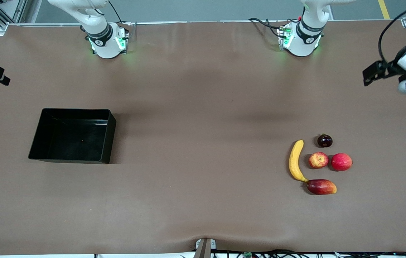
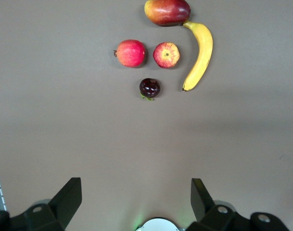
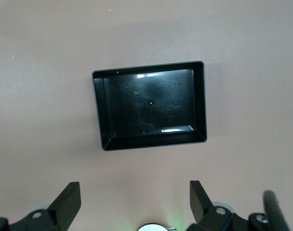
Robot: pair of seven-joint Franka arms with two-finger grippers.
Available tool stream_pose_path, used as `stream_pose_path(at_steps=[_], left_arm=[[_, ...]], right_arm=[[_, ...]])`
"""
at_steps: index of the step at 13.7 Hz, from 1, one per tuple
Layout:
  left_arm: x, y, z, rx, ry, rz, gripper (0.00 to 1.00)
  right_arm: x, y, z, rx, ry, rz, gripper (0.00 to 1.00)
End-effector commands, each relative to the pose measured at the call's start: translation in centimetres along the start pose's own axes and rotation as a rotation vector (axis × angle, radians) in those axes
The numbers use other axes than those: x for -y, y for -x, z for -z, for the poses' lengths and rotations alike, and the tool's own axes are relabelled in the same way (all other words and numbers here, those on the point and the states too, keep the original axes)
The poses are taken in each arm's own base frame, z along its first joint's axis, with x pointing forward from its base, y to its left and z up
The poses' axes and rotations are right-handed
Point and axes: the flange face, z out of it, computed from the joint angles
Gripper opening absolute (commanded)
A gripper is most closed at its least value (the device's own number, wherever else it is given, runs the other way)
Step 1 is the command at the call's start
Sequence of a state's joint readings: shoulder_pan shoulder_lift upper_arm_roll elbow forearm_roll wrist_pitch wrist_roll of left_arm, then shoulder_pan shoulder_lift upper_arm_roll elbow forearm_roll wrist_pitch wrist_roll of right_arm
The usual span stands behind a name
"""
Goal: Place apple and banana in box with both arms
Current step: 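Reach the left gripper to the apple while the right gripper reaches the box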
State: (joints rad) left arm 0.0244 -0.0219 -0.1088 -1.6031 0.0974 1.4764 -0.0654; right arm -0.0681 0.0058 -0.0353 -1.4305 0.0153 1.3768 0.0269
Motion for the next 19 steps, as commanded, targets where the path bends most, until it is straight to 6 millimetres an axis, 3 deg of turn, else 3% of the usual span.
stream_pose_path(at_steps=[1,3,5,8,10,12,14,17,19], left_arm=[[0.0,-1.2,-2.0,-0.026,-0.009,-0.008,1.00],[-0.3,-2.2,-4.7,-0.054,-0.012,-0.012,1.00],[0.2,-3.3,-8.3,-0.093,0.002,0.014,1.00],[-0.5,-6.3,-14.0,-0.072,0.018,0.043,1.00],[-1.1,-7.9,-17.8,-0.060,0.027,0.046,1.00],[-1.6,-9.5,-21.4,-0.055,0.038,0.045,1.00],[-2.2,-11.0,-24.7,-0.063,0.056,0.042,1.00],[-3.2,-12.6,-29.5,-0.063,0.116,0.067,1.00],[-3.9,-13.1,-32.5,-0.050,0.123,0.063,1.00]], right_arm=[[-2.8,-1.4,-1.1,0.019,-0.001,-0.056,1.00],[-4.6,-1.7,-1.8,0.034,-0.004,-0.089,1.00],[-5.1,-2.7,-3.5,0.065,0.006,-0.098,1.00],[-8.6,-5.3,-8.8,0.158,-0.009,-0.155,1.00],[-9.1,-6.9,-11.0,0.157,-0.009,-0.157,1.00],[-9.9,-8.3,-17.3,0.278,0.007,-0.179,1.00],[-12.3,-9.6,-23.2,0.355,-0.023,-0.207,1.00],[-12.2,-10.4,-29.6,0.388,-0.025,-0.193,1.00],[-13.7,-10.2,-32.9,0.326,-0.039,-0.112,1.00]])
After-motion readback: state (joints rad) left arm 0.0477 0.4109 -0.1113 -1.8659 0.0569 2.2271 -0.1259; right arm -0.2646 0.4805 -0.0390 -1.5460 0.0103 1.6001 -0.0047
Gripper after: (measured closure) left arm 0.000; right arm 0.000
